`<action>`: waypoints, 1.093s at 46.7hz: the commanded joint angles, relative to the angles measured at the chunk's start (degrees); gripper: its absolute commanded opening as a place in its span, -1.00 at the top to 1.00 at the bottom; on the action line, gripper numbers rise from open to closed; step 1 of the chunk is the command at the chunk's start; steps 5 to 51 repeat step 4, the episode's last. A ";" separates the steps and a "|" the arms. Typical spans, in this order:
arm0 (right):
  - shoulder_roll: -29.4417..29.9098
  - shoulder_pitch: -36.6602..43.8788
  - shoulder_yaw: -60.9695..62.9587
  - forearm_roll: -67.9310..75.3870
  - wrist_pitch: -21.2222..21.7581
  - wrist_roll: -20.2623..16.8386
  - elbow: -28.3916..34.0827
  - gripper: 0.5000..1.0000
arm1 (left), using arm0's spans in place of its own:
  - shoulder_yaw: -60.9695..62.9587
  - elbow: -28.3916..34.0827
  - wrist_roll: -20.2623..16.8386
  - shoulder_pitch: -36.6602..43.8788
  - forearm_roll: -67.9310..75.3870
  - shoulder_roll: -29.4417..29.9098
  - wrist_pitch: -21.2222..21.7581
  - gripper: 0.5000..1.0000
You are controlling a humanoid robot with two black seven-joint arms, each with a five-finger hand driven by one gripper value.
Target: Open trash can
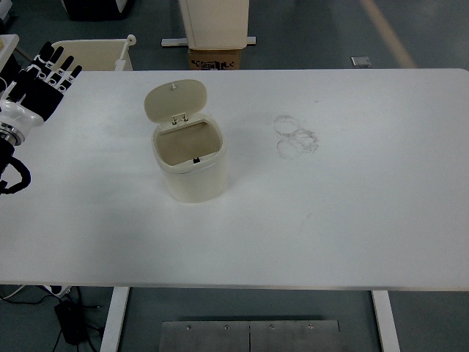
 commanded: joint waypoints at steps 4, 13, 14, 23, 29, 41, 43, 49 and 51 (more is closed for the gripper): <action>0.00 0.08 0.12 0.32 -0.01 -0.19 0.00 -0.97 | 0.01 0.79 -0.01 0.09 0.02 -0.12 -0.23 -1.00; 0.00 0.08 0.12 0.32 -0.01 -0.19 0.00 -0.97 | 0.01 0.79 -0.01 0.09 0.02 -0.12 -0.23 -1.00; 0.00 0.08 0.12 0.32 -0.01 -0.19 0.00 -0.97 | 0.01 0.79 -0.01 0.09 0.02 -0.12 -0.23 -1.00; 0.00 0.08 0.12 0.32 -0.01 -0.19 0.00 -0.97 | 0.01 0.79 -0.01 0.09 0.02 -0.12 -0.23 -1.00; 0.00 0.08 0.12 0.32 -0.01 -0.19 0.00 -0.97 | 0.01 0.79 -0.01 0.09 0.02 -0.12 -0.23 -1.00; 0.00 0.08 0.12 0.32 -0.01 -0.19 0.00 -0.97 | 0.01 0.79 -0.01 0.09 0.02 -0.12 -0.23 -1.00; 0.00 0.08 0.12 0.32 -0.01 -0.19 0.00 -0.97 | 0.01 0.79 -0.01 0.09 0.02 -0.12 -0.23 -1.00; 0.00 0.08 0.12 0.32 -0.01 -0.19 0.00 -0.97 | 0.01 0.79 -0.01 0.09 0.02 -0.12 -0.23 -1.00; 0.00 0.08 0.12 0.32 -0.01 -0.19 0.00 -0.97 | 0.01 0.79 -0.01 0.09 0.02 -0.12 -0.23 -1.00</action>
